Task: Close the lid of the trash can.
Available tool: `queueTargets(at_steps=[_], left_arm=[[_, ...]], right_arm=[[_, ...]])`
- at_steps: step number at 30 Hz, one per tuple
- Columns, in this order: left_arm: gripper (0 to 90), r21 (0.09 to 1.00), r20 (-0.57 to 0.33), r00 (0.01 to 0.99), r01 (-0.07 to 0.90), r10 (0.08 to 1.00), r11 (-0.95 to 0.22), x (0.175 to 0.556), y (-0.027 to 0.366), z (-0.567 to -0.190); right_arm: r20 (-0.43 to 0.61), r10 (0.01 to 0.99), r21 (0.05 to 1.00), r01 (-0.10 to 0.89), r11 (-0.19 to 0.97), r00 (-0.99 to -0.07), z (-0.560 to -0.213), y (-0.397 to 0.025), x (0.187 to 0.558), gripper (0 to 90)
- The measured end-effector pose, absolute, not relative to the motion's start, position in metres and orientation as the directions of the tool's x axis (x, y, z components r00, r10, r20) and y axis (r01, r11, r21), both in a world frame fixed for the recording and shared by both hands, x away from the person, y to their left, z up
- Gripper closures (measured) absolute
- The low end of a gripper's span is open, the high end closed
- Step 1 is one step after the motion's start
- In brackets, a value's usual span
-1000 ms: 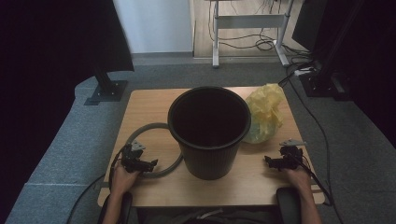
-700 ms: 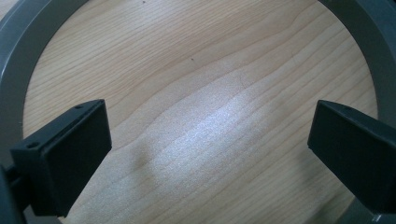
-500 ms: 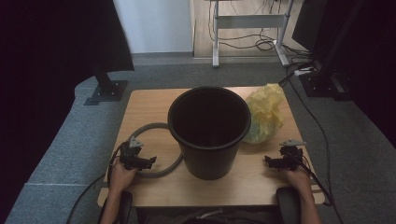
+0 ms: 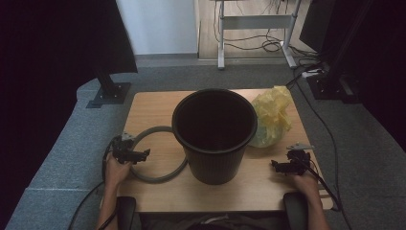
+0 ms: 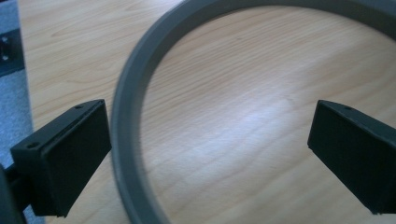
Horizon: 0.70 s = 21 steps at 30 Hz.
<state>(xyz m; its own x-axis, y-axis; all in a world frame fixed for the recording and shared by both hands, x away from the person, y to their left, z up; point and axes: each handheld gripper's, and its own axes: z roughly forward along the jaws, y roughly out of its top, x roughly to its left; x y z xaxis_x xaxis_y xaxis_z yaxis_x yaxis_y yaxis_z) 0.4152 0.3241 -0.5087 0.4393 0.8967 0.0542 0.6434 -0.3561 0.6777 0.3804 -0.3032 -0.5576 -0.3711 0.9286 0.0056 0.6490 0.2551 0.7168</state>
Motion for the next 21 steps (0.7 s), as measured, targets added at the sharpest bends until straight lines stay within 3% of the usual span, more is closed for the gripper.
queueTargets(at_steps=[6,13,15,21], left_arm=[[0.0,0.669,0.007,0.418,0.673,0.908,-0.316,0.423,0.336,-0.524],[0.0,0.619,0.024,0.415,0.708,0.909,-0.34,0.428,0.339,-0.541],[0.0,0.626,-0.017,0.412,0.715,0.911,-0.311,0.429,0.341,-0.544],[0.0,0.647,-0.015,0.4,0.703,0.916,-0.296,0.426,0.341,-0.546]], right_arm=[[0.005,0.928,0.717,0.649,0.257,-0.373,-0.558,-0.303,0.38,0.0],[0.005,0.927,0.716,0.648,0.259,-0.375,-0.558,-0.303,0.38,0.0],[0.006,0.927,0.716,0.648,0.258,-0.376,-0.558,-0.303,0.38,0.0],[0.007,0.925,0.716,0.647,0.261,-0.38,-0.558,-0.303,0.38,0.0]])
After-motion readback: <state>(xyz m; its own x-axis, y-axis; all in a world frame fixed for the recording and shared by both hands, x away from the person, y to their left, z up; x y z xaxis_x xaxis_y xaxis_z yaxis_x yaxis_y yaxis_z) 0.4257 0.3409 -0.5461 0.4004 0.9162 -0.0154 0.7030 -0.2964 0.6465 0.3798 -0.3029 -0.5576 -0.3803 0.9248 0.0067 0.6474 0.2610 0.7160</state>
